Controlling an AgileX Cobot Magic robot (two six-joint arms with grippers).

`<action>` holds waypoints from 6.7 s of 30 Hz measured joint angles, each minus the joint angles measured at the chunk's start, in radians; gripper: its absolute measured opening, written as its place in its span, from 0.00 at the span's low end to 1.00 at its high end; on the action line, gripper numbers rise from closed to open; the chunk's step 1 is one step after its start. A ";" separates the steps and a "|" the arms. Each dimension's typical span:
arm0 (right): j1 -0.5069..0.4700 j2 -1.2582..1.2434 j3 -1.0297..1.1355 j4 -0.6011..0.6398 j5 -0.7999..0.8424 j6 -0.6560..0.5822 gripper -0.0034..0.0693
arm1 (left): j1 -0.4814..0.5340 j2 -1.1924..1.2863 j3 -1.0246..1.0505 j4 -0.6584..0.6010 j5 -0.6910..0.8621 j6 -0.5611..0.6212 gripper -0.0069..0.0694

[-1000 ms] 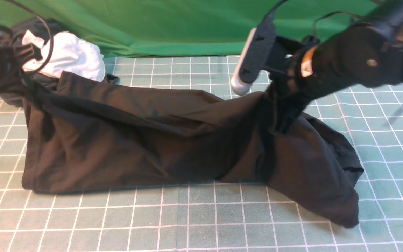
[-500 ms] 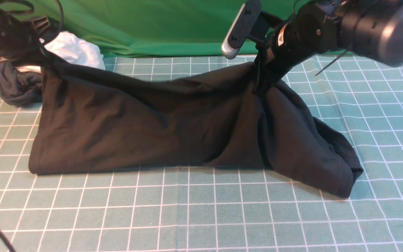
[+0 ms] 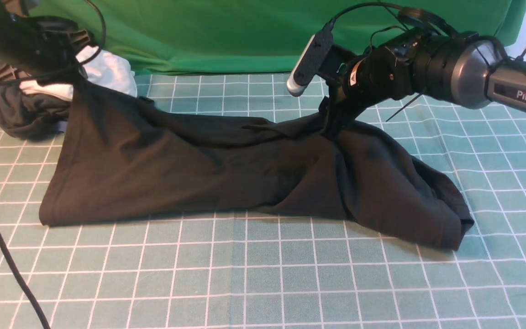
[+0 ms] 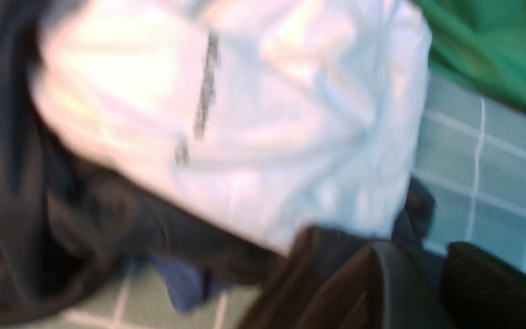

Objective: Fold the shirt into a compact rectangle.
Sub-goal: 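Fold the black garment in half by bringing its near edge over to the far edge, then pull the folded dark garment lengthwise by its ends to straighten it flat on the table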

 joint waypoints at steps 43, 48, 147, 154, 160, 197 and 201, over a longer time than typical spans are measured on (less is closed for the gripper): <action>0.000 -0.206 -0.010 0.015 0.330 0.321 0.06 | -0.431 0.263 -0.124 -0.021 0.016 0.118 0.10; 0.000 -0.206 -0.010 0.017 0.382 0.323 0.06 | -0.417 0.281 -0.150 0.035 -0.157 0.069 0.10; -0.399 -0.238 0.256 0.083 0.485 0.141 0.61 | -0.156 -0.334 0.467 0.168 0.288 0.073 0.10; -0.400 -0.270 0.255 0.051 0.612 0.347 0.72 | -0.063 -0.326 0.487 0.169 0.362 0.072 0.14; -0.400 -0.336 0.254 0.056 0.694 0.374 0.60 | -0.063 -0.319 0.495 0.192 0.229 0.077 0.45; -0.400 -0.439 0.469 0.170 0.582 0.359 0.85 | -0.047 -0.284 0.486 0.285 0.402 0.129 0.19; -0.400 -0.345 0.460 0.188 0.520 0.341 0.85 | -0.043 -0.284 0.486 0.292 0.383 0.129 0.19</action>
